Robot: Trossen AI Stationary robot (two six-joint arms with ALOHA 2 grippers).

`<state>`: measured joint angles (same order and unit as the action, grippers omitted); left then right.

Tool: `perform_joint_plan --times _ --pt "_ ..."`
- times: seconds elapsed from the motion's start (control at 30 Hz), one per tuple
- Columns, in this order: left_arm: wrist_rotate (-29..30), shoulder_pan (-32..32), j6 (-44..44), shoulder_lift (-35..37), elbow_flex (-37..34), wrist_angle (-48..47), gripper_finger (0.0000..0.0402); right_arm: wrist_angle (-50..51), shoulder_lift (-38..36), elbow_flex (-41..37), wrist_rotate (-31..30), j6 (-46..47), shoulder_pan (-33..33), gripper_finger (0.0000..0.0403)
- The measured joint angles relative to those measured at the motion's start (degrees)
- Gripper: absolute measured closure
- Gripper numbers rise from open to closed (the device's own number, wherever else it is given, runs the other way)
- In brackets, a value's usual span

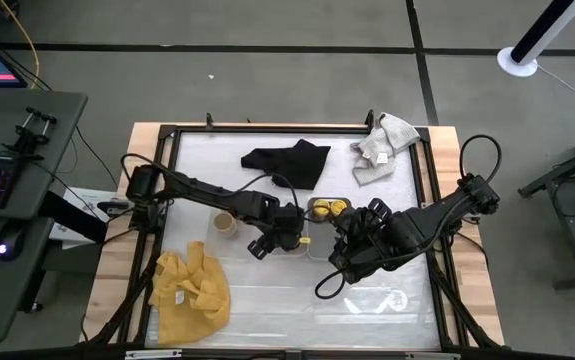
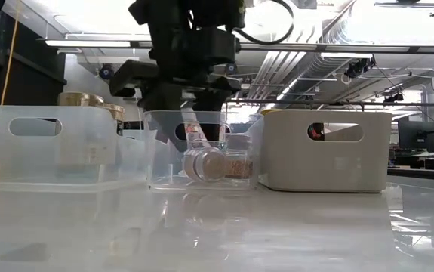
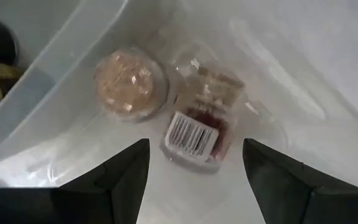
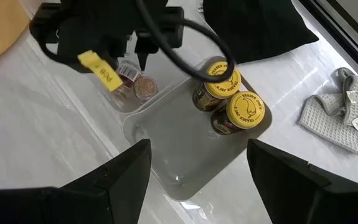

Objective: Sort spices by type
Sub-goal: Put the brown seasoning bottle into the right transparent bin

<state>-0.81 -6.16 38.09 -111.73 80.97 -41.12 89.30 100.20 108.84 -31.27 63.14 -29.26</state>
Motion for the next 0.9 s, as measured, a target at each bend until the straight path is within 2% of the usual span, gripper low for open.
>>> perform_joint_plan --times 0.57,0.9 --pt "0.4 -0.1 -0.2 -4.2 -0.1 1.5 0.0163 -0.1 0.0 0.0 0.0 1.1 0.0 0.0142" --pt "0.9 0.1 -2.6 -3.8 0.0 1.4 0.0250 -0.1 0.0 0.0 0.0 1.1 0.0 0.0142"
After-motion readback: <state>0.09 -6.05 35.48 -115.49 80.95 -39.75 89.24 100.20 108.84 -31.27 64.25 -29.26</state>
